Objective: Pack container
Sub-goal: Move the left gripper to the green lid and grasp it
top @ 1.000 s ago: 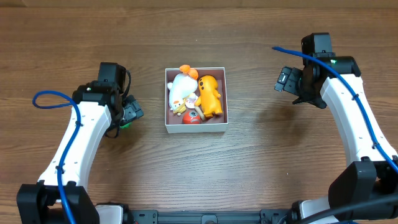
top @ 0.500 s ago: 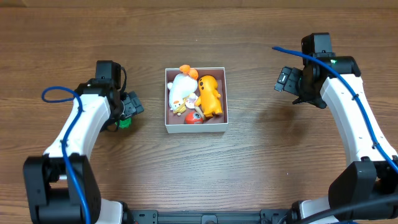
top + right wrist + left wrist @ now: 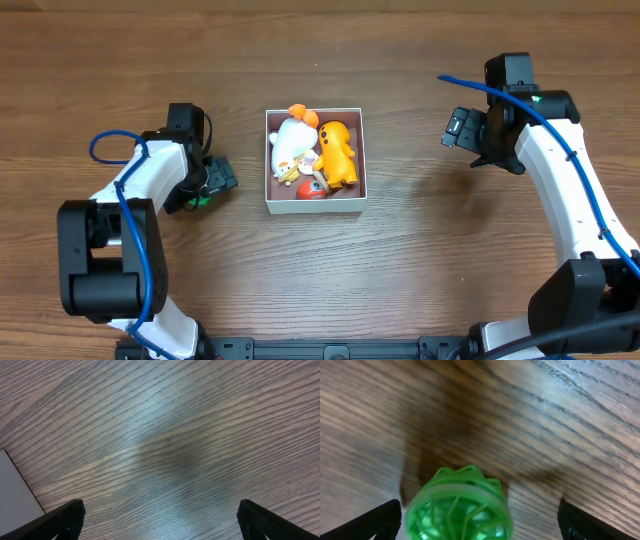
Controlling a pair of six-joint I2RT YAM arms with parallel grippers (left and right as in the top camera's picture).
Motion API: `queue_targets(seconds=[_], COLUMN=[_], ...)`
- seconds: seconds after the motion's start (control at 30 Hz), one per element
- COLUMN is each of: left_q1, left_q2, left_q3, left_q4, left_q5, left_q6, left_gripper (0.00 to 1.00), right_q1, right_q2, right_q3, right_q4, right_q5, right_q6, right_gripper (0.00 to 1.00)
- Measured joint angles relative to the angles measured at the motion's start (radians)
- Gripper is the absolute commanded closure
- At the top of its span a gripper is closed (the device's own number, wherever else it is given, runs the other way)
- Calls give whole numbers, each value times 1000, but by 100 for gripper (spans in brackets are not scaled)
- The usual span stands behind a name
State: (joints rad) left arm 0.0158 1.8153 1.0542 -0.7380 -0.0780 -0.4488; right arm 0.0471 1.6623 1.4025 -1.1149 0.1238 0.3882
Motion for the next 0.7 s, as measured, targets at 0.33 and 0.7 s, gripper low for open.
queue_targets(seconds=[0.33,0.7], left_q1=[0,0], left_q2=[3,4], left_q3=[0,0], left_q4=[5,5], left_q5=[15,15], left_q6=[36,72], left_gripper=[27,44], right_q1=[0,0], right_q2=[0,0], right_q3=[0,0], right_q4=[0,0], right_q5=[0,0], right_q6=[0,0], right_gripper=[0,0])
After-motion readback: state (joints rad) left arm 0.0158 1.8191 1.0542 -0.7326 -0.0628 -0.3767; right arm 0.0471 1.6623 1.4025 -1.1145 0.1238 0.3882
